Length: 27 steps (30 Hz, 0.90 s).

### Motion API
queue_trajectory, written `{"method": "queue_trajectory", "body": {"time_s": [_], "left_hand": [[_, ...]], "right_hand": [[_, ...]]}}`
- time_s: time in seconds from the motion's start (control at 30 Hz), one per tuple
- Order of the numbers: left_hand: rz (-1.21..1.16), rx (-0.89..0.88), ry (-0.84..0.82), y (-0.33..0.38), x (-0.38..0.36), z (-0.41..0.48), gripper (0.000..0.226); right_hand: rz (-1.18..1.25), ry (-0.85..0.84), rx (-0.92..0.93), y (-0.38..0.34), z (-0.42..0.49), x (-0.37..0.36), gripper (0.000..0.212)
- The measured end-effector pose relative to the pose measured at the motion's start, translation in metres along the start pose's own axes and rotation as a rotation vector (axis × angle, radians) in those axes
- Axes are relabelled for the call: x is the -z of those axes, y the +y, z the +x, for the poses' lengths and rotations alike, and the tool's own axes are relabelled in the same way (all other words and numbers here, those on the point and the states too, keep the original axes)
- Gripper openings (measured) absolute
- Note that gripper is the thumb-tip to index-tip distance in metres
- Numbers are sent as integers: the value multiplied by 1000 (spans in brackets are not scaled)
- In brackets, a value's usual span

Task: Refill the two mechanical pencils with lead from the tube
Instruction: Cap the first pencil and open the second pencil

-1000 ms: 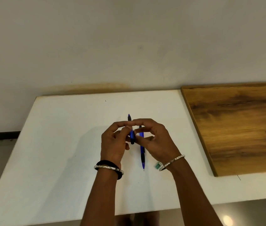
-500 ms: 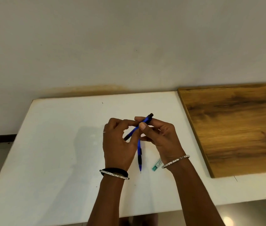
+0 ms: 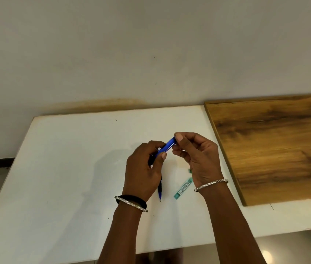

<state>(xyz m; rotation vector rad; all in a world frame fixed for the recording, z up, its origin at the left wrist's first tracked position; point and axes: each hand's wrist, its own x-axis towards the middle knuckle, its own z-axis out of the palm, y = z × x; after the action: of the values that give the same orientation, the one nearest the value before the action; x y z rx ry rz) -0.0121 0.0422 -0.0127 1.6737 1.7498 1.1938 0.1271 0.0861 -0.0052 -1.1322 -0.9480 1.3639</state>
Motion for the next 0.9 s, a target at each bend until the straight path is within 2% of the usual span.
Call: {"method": "queue_trajectory", "body": {"time_s": [0.13, 0.3, 0.43, 0.5, 0.6, 0.63, 0.9], "left_hand": [[-60, 39, -27, 1, -2, 0, 27], [-61, 95, -58, -2, -4, 1, 36], [-62, 155, -102, -7, -1, 0, 26], [-32, 206, -98, -11, 2, 1, 30], [-17, 243, -85, -14, 2, 1, 30], [-17, 252, -88, -14, 1, 0, 30], [-22, 287, -89, -16, -1, 1, 32]], "right_hand": [[-34, -74, 38, -2, -2, 2, 8], [-69, -67, 1, 1, -3, 2, 9], [31, 45, -66, 1, 1, 8, 9], [-146, 146, -10, 5, 3, 15, 7], [-743, 185, 139, 15, 3, 20, 6], [-863, 174, 154, 18, 2, 19, 8], [-1206, 42, 121, 26, 0, 10, 17]]}}
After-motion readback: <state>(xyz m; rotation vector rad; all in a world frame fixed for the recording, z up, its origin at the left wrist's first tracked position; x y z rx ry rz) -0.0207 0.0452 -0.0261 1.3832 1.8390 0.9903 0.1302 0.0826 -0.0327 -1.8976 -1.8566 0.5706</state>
